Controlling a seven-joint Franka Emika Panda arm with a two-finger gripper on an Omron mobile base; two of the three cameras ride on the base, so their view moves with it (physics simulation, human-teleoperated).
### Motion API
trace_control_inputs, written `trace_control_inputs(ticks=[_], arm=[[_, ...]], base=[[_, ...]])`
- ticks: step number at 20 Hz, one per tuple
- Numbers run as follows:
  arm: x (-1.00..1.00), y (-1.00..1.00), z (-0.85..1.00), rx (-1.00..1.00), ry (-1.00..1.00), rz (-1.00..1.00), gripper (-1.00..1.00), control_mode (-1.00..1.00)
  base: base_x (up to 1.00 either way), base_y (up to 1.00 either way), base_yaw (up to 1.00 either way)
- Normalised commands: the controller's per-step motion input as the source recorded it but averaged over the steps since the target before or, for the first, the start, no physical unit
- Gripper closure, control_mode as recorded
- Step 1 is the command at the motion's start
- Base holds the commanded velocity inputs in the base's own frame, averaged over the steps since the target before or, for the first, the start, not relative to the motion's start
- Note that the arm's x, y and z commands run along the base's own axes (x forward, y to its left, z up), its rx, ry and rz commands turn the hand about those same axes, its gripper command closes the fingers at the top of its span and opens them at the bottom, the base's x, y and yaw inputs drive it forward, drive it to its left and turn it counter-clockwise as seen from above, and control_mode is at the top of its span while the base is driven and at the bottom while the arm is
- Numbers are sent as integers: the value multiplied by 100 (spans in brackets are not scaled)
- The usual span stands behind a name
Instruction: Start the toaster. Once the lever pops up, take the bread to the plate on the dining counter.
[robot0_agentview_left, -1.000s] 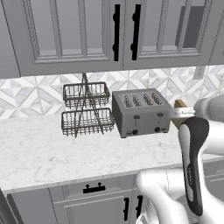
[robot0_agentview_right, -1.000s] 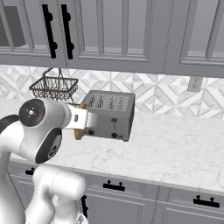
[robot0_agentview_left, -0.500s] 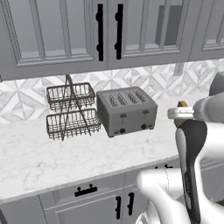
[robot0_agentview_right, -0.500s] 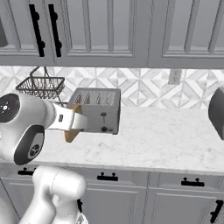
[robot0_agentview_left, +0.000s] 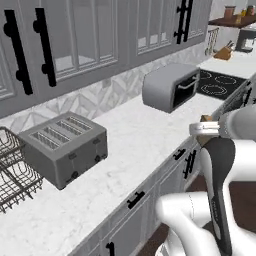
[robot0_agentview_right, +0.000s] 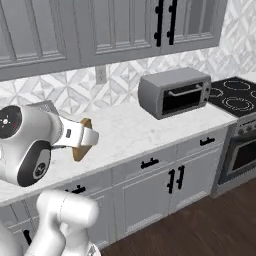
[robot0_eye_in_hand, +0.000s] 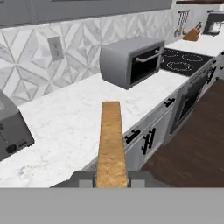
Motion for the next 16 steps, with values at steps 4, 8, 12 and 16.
trace_control_inputs(ticks=[4, 8, 12, 16], arm=[[0, 0, 0, 0, 0, 0, 100, 100], [0, 0, 0, 0, 0, 0, 100, 100], [0, 0, 0, 0, 0, 0, 100, 100], [0, 0, 0, 0, 0, 0, 100, 100]], base=[[1, 2, -90], [14, 1, -89], [33, 0, -78], [41, 0, -74]])
